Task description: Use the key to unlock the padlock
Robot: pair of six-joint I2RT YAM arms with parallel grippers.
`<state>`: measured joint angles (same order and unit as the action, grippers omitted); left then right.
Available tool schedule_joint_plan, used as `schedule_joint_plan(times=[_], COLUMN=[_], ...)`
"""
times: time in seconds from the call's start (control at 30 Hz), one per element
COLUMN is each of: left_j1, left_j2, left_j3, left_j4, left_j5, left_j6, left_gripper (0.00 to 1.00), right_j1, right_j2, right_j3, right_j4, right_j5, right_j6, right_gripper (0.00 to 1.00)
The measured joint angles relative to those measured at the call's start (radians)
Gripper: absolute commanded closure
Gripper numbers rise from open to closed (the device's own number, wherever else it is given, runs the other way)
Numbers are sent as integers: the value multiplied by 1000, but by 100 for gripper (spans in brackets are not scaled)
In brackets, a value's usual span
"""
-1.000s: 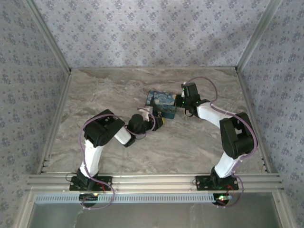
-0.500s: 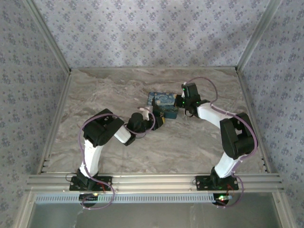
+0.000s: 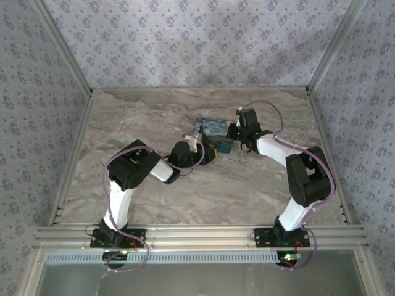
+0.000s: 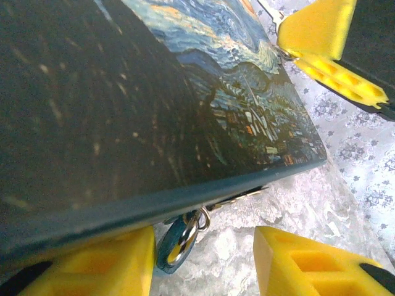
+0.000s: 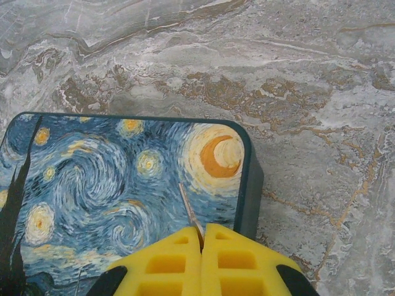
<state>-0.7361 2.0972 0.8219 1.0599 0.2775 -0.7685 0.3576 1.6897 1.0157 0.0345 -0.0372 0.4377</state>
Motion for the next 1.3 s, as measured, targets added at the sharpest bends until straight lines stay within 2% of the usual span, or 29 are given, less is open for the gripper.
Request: schedule_joint_plan(times=[0.17, 0.33, 0.6, 0.77, 0.9, 1.0, 1.3], left_j1=[-18, -26, -35, -49, -69, -82, -84], left_j2=[6, 8, 30, 33, 30, 21, 45], left_j3=[23, 22, 22, 26, 26, 14, -32], left_j4=[-32, -13, 47, 48, 26, 23, 175], left_j5=[3, 7, -3, -54, -135, -174, -60], left_j6=[11, 10, -2, -13, -21, -22, 9], left_gripper=[56, 49, 45, 47, 54, 50, 46], right_j1=[0, 0, 0, 0, 0, 0, 0], right_j2=[0, 0, -3, -5, -5, -5, -9], right_j3=[-5, -5, -17, -19, -19, -19, -23], right_j4=[8, 11, 27, 27, 27, 27, 29], right_j5=[0, 0, 0, 0, 0, 0, 0], right_j6=[3, 7, 10, 11, 11, 14, 18], right_gripper=[100, 100, 100, 100, 100, 100, 100])
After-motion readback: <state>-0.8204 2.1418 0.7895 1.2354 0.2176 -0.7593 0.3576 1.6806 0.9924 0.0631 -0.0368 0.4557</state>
